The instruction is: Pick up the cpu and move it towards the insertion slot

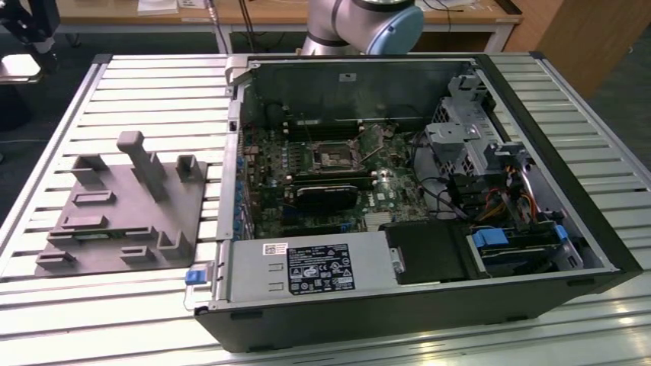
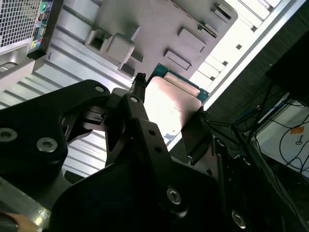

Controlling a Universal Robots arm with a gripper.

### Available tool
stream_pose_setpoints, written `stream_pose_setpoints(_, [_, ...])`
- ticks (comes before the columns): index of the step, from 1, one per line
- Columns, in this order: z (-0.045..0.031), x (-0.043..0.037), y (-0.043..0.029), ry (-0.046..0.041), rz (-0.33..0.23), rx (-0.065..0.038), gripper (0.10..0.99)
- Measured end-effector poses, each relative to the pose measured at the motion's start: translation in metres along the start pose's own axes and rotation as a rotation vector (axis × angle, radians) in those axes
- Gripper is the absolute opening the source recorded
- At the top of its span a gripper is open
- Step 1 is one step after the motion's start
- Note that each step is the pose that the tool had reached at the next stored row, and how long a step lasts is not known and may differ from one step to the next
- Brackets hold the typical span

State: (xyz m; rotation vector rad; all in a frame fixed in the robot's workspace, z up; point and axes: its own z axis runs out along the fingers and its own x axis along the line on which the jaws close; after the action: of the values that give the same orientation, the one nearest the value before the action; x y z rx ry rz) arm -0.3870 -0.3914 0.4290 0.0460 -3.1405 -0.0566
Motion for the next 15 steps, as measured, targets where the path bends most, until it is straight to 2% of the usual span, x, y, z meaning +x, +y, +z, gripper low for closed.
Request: stream_pose_setpoints(15, [0.0000,-0.0288,0.0007,0.0006,0.000,0.000,0.545])
